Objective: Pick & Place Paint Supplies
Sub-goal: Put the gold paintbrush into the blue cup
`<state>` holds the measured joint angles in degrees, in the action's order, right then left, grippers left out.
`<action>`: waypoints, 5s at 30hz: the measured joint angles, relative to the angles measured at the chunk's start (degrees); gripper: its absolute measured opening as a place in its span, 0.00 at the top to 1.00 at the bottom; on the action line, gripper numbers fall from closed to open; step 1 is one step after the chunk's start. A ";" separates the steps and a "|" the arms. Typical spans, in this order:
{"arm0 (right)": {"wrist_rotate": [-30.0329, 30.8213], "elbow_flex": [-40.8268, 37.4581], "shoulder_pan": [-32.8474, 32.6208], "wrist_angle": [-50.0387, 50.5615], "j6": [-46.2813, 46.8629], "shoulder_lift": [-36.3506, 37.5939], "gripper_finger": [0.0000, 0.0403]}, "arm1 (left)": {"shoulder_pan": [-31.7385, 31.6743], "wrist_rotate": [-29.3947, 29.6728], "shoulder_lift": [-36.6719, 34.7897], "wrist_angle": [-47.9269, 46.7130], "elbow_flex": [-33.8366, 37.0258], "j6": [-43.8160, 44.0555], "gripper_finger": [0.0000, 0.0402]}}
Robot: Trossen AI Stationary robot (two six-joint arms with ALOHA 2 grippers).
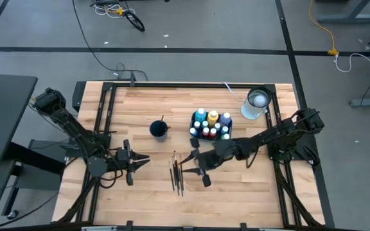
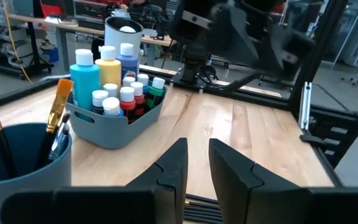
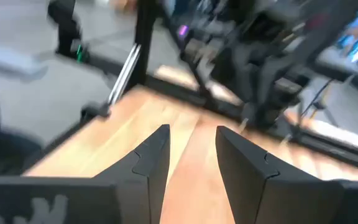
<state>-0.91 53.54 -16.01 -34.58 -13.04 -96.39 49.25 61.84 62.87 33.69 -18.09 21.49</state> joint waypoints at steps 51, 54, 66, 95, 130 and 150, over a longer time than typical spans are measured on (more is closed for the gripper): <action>-6.04 15.45 11.30 36.38 -31.91 -19.99 0.67 | -0.02 -0.22 0.02 -4.28 0.42 5.18 0.82; -8.75 15.45 11.87 36.37 -33.40 -19.99 0.67 | 0.00 -0.22 0.02 -4.27 0.42 4.94 0.82; -21.46 15.45 12.57 26.80 -28.52 -19.92 0.67 | -0.01 -1.32 0.02 -4.27 0.39 5.06 0.82; -13.45 15.73 12.89 32.72 -17.98 -24.09 0.67 | -0.02 -1.74 0.02 -4.33 0.37 4.44 0.82; -1.48 15.42 4.66 54.36 -15.34 -8.87 0.67 | -0.02 0.48 0.02 -2.86 0.33 6.19 0.82; -1.50 6.24 2.25 52.89 -14.56 -9.37 0.67 | -0.02 3.05 0.02 -2.70 0.34 6.36 0.82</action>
<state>-2.42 59.79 -13.76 18.31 -27.61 -105.75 49.23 64.89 62.89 30.99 -17.75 27.85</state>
